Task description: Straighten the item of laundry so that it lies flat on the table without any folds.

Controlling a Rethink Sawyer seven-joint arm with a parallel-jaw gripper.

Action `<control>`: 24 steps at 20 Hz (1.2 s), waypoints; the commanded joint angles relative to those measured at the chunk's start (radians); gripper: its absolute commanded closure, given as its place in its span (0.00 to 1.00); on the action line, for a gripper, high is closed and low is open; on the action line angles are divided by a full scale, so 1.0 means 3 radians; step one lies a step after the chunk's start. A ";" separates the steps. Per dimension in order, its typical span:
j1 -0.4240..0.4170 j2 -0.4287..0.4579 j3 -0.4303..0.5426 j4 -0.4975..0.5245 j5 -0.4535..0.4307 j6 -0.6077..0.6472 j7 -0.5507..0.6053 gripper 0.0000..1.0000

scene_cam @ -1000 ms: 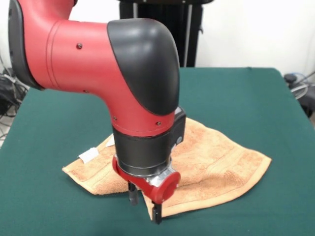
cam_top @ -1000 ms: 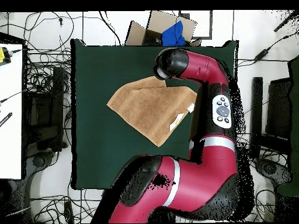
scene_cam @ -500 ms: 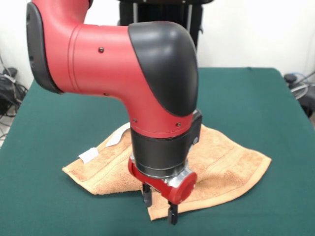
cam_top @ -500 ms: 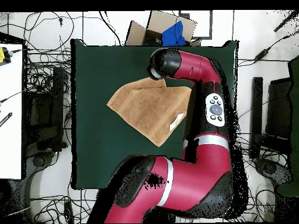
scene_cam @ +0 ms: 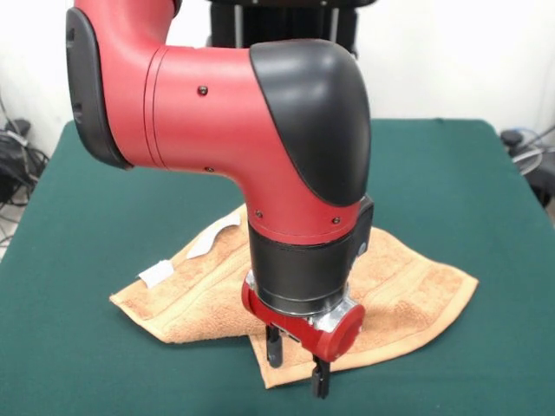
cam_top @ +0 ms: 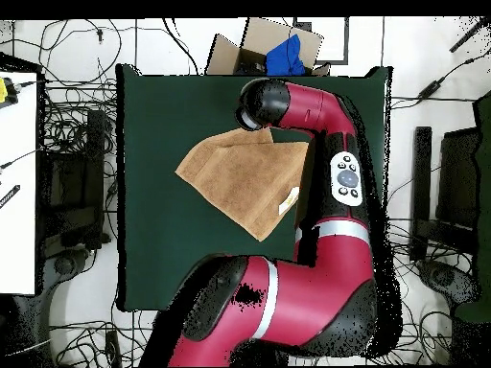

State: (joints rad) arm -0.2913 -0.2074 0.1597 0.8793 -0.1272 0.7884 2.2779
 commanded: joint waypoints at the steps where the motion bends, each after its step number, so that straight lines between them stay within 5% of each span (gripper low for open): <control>1: 0.0015 0.0018 0.0314 0.0446 -0.0030 -0.0180 -0.0293 0.00; 24: -0.0047 0.0364 0.0341 -0.0025 -0.0256 0.0038 -0.0688 0.00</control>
State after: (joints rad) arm -0.3191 -0.1538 0.1879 0.8361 -0.1434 0.7884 2.2777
